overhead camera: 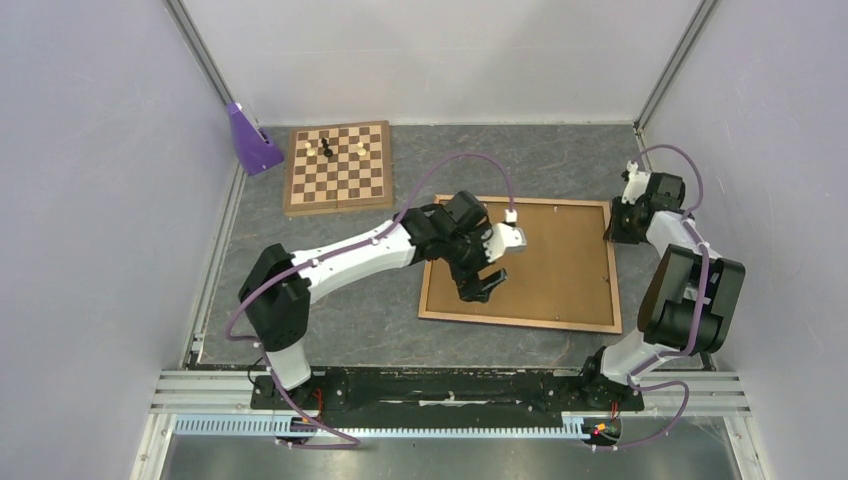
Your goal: Put the photo into the frame
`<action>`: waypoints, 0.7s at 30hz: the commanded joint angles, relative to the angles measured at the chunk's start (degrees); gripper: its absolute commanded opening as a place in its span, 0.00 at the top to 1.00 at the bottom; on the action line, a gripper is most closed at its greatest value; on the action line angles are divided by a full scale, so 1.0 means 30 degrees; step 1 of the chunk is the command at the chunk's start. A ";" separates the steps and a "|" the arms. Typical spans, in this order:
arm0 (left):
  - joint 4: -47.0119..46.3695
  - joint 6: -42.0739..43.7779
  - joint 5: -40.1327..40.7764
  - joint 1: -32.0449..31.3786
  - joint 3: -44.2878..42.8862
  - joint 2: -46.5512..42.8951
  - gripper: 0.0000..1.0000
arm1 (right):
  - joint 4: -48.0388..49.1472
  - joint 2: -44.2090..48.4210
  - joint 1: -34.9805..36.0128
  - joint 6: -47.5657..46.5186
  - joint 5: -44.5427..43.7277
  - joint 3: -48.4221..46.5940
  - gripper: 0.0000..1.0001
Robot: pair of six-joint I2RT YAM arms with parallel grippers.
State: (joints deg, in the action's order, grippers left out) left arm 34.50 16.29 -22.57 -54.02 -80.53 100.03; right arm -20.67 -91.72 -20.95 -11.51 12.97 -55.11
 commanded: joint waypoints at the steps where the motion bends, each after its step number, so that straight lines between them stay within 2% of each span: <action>1: 0.0389 0.2293 0.1072 -0.1664 -0.1912 0.1316 0.07 | -0.0705 0.1233 -0.0107 0.0870 0.1549 -0.2382 1.00; 5: 0.0586 0.3690 0.2330 -0.3236 -0.2975 0.2619 0.07 | -0.1778 0.1761 -0.0077 0.1381 0.2232 -0.3429 1.00; 9: 0.0687 0.3703 0.2600 -0.3912 -0.4200 0.3643 0.08 | -0.2363 0.2253 0.0122 0.1683 0.2527 -0.4136 1.00; 16: -0.0471 0.1284 0.3800 -0.4223 -0.5677 0.4349 0.09 | -0.3108 0.2590 0.1001 0.1841 0.2545 -0.5388 1.00; 21: -0.0854 0.0457 0.6343 -0.5012 -0.5746 0.4251 0.09 | -0.3379 0.2488 0.1124 0.2292 0.2900 -0.6128 1.00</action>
State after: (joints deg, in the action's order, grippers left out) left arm 34.87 21.37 -10.66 -67.09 -95.79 113.51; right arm -31.35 -87.02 -18.06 -7.01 18.06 -68.88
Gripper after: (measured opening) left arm 0.910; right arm 0.201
